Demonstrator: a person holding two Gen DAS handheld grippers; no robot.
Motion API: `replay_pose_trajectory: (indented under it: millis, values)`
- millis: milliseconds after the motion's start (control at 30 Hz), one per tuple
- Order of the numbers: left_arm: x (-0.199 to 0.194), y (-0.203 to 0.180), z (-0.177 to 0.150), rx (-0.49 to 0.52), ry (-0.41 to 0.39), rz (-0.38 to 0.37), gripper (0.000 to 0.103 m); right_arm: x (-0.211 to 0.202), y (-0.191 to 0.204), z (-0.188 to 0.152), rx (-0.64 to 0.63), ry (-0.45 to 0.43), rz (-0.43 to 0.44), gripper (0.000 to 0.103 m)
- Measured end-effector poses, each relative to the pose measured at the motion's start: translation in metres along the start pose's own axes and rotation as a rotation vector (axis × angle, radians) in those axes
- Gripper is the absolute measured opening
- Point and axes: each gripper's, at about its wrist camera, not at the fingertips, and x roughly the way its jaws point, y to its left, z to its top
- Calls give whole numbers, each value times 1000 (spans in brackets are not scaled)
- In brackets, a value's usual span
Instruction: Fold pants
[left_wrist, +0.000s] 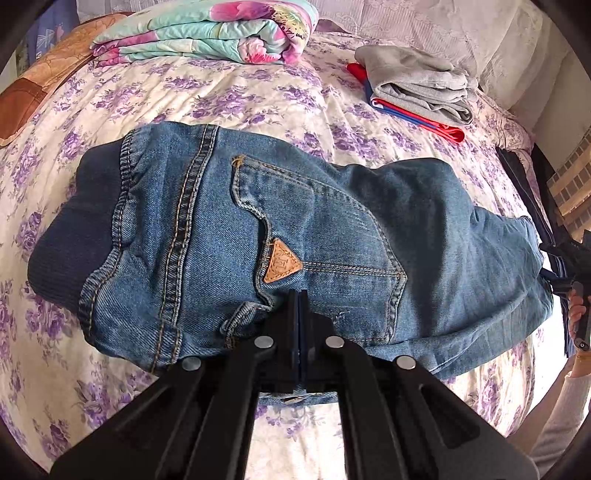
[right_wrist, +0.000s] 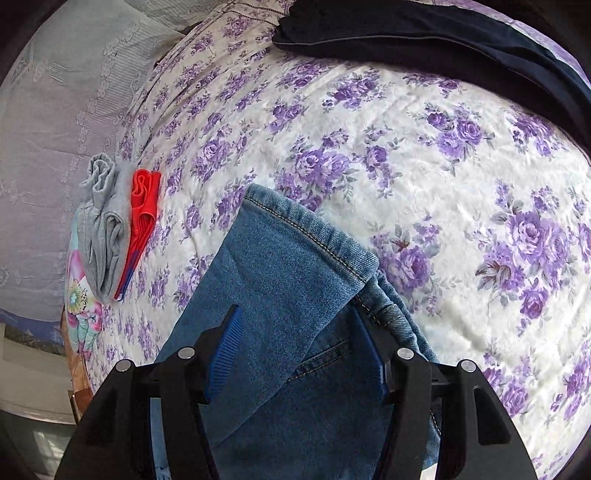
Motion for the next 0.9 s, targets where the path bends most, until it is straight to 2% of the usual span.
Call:
replay_pose_trajectory:
  millis: [67, 100, 133, 200, 400, 533, 633, 800, 900]
  values:
    - [0, 0, 0, -1, -1, 1, 2, 7, -1, 1, 3, -10, -9, 53]
    - [0, 0, 0, -2, 0, 0, 2, 8, -1, 1, 0, -34, -34, 37]
    - [0, 0, 0, -2, 1, 1, 2, 5, -2, 1, 21, -68, -39, 10]
    - [0, 0, 1, 1, 4, 1, 2, -8, -7, -3, 89, -115, 26, 8]
    - [1, 1, 3, 22, 14, -7, 2, -104, 8, -35, 46, -278, 159, 7]
    - [1, -1, 4, 61, 21, -13, 2, -140, 3, -67, -12, -322, 132, 7]
    - [1, 0, 6, 85, 36, -25, 2, -128, -24, -79, 22, -280, 71, 7]
    - [2, -2, 6, 105, 49, -29, 2, -64, -83, -89, 161, -139, 21, 7]
    - [2, -3, 8, 111, 59, -18, 2, -55, -86, -92, 147, -141, 22, 7]
